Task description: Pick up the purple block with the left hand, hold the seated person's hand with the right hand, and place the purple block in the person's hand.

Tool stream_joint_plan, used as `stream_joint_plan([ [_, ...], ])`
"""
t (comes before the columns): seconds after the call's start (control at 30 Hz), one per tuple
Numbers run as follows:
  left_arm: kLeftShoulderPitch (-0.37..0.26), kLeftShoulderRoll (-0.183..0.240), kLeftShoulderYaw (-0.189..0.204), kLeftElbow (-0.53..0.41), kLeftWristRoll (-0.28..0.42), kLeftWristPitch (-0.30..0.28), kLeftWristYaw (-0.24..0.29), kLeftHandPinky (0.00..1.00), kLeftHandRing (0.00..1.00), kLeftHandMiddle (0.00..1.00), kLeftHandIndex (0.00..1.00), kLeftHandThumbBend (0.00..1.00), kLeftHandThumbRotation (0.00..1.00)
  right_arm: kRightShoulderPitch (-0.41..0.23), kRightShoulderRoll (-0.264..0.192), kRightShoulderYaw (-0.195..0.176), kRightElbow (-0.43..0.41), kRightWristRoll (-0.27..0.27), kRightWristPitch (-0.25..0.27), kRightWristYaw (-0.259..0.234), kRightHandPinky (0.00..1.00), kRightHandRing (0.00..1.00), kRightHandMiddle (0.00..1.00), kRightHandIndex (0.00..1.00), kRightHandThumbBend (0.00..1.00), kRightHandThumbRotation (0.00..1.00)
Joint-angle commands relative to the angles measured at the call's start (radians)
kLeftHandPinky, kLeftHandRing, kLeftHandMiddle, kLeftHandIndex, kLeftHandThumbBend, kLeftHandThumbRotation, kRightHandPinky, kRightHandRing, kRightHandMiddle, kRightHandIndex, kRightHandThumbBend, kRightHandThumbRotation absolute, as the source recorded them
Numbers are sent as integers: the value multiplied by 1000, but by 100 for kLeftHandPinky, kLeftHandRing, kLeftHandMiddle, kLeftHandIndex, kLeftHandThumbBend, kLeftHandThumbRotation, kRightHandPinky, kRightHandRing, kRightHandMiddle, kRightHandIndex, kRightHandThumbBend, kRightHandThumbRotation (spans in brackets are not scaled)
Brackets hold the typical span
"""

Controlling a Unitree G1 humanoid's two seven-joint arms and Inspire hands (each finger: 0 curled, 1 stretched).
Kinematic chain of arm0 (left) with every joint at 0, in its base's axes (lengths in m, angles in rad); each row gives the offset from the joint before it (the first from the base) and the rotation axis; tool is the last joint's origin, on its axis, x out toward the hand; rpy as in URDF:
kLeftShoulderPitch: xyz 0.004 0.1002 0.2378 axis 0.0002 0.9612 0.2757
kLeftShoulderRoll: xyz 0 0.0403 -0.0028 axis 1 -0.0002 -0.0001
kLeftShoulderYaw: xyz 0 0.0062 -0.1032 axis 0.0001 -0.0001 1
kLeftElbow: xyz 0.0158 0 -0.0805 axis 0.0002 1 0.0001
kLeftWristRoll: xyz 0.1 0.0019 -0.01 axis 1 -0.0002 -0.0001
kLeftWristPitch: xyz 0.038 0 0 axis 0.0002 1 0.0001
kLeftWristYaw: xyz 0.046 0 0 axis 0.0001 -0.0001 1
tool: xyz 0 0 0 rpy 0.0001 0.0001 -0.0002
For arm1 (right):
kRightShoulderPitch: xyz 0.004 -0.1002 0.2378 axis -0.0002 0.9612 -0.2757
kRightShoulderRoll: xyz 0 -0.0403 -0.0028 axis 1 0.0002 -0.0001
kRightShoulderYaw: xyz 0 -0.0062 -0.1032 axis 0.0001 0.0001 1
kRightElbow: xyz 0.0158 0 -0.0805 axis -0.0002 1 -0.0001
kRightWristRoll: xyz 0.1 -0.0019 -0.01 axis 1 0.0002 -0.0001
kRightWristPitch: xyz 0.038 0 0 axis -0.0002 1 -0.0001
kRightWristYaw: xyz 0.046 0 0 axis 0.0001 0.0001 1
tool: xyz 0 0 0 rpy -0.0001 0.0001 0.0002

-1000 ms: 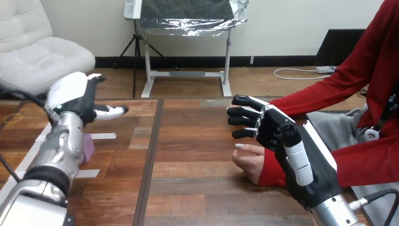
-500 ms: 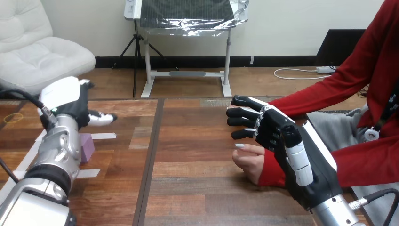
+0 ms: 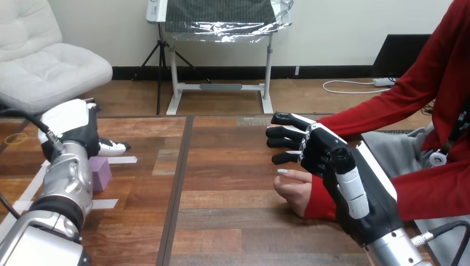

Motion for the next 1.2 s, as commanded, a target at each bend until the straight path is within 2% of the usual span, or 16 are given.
stream_joint_plan([
  [0.0, -55, 12, -9, -4, -3, 7, -9, 87, 91, 92, 89, 73, 36, -34, -15, -13, -59, 14, -3, -1, 67, 77, 78, 80, 92, 100],
  [0.63, -41, 20, -17, -1, -4, 32, -41, 89, 91, 92, 89, 72, 40, -36, -13, -10, -72, 20, 2, 3, 67, 77, 77, 80, 91, 100],
  [1.17, -26, 20, -17, -4, -9, 15, -73, 91, 92, 92, 90, 71, 45, -37, -20, -10, -89, 14, -10, 8, 65, 76, 76, 79, 92, 100],
])
